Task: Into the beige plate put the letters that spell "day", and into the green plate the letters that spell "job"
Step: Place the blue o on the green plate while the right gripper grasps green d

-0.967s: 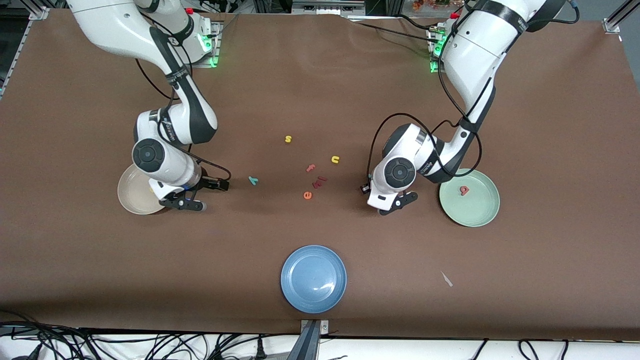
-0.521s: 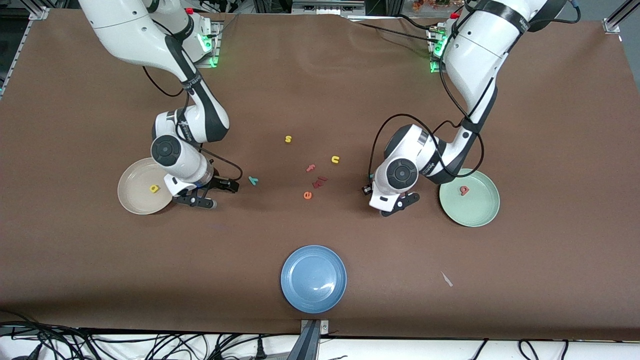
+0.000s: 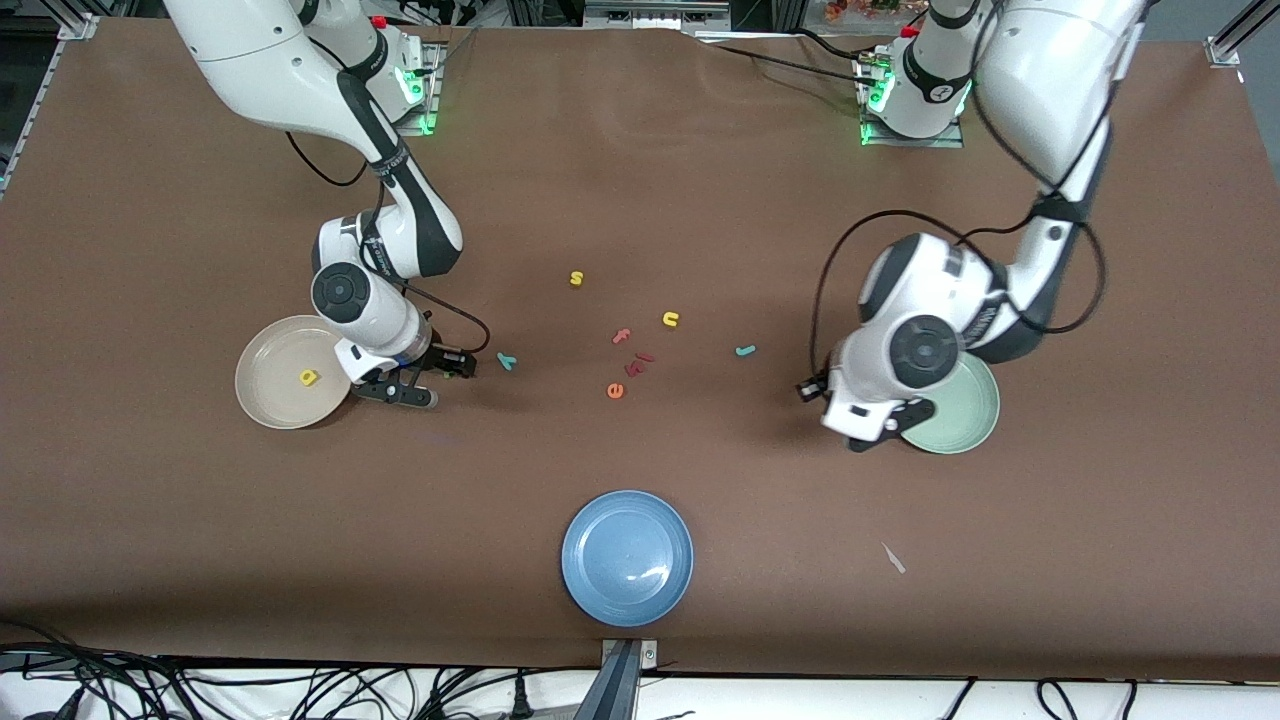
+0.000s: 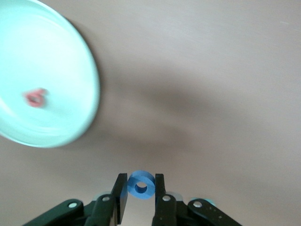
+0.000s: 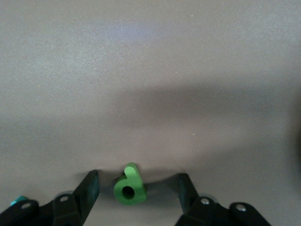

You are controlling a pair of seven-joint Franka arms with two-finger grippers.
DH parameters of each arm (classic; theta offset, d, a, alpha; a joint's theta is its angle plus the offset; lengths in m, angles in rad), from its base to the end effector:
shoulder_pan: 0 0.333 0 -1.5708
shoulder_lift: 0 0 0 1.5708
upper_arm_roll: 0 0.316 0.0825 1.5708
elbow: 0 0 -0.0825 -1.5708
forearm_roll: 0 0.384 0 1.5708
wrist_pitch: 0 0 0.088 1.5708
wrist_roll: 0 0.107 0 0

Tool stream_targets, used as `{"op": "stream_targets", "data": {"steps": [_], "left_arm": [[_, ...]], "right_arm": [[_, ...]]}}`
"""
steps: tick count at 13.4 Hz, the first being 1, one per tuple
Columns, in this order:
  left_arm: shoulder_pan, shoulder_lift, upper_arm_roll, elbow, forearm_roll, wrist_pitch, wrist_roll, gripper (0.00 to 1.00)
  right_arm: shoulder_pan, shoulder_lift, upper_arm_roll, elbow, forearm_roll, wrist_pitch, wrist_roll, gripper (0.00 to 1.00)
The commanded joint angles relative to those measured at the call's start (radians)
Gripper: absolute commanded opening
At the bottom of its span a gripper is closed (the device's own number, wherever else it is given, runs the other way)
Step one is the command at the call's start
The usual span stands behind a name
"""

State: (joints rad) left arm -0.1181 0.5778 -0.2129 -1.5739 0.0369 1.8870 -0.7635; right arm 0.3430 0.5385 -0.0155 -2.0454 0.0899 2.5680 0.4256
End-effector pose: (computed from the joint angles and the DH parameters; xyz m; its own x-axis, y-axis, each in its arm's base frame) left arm 0.6356 -0.1969 0.2915 0.8748 0.4219 -0.2381 0.4070 -0.9066 -0.1110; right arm 0.5613 0.1892 0.1714 0.9848 -0.1705 -0.0319 -0.1714 -0.9848 -0.0290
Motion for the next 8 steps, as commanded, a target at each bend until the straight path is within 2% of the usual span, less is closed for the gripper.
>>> {"op": "stream_targets", "data": {"steps": [1,5,6,7,8], "left_arm": [[0.096,-0.006,-0.002,-0.040,0.042,-0.038,0.168,0.05],[0.150,0.083,-0.002,-0.044,0.070,-0.029,0.263,0.06],[0.161,0.092,-0.002,-0.046,0.070,-0.029,0.263,0.09],[0.166,0.102,-0.002,-0.044,0.070,-0.029,0.263,0.20],[0.166,0.103,-0.002,-0.044,0.070,-0.029,0.263,0.37]], "right_arm": [[0.008,-0.015,-0.001,-0.022,0.019,0.001,-0.011,0.60],[0.008,-0.011,0.000,-0.022,0.019,0.003,-0.008,0.32],[0.008,-0.009,0.005,-0.021,0.019,0.003,-0.005,0.27],[0.008,-0.009,0.006,-0.021,0.019,0.003,-0.002,0.23],[0.008,-0.008,0.006,-0.021,0.019,0.003,-0.002,0.19]]}}
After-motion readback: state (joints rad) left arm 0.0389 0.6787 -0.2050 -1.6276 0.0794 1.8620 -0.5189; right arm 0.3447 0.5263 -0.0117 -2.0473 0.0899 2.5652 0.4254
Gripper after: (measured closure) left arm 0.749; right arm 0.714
